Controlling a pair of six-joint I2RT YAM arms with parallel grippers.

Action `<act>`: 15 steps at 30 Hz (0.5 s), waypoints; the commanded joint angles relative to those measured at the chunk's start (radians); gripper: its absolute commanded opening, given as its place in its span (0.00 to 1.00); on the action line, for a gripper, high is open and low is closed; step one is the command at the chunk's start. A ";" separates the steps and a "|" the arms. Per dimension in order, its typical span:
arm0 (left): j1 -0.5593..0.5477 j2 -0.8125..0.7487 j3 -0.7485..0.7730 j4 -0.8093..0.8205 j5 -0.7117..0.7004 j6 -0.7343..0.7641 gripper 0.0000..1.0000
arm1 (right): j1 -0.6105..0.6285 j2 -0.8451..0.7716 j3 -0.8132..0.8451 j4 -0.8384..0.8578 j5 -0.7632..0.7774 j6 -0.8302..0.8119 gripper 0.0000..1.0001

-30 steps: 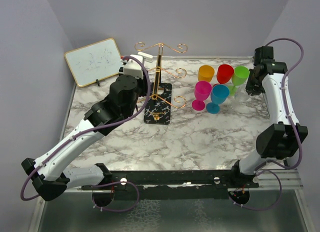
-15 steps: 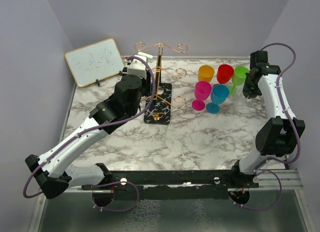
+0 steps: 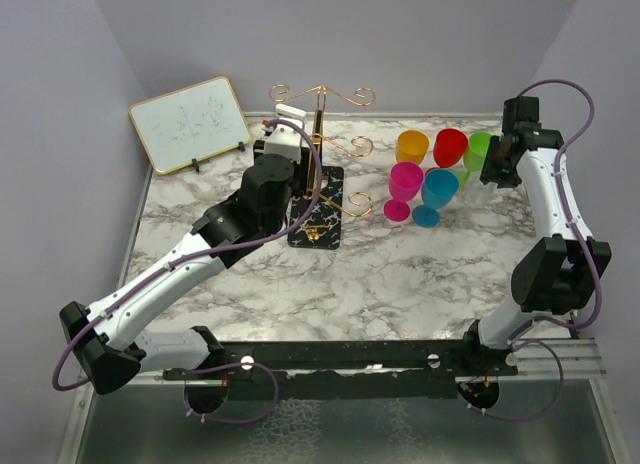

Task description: Take the wine glass off the wine glass rack

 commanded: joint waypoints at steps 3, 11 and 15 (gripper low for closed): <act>-0.003 -0.028 -0.037 0.070 -0.049 0.012 0.50 | -0.003 -0.105 0.023 0.058 -0.028 -0.007 0.36; -0.004 -0.089 -0.165 0.217 -0.134 0.031 0.50 | -0.001 -0.315 -0.034 0.181 -0.181 -0.022 0.41; -0.004 -0.117 -0.199 0.271 -0.122 0.035 0.64 | -0.002 -0.505 -0.219 0.421 -0.387 0.057 0.96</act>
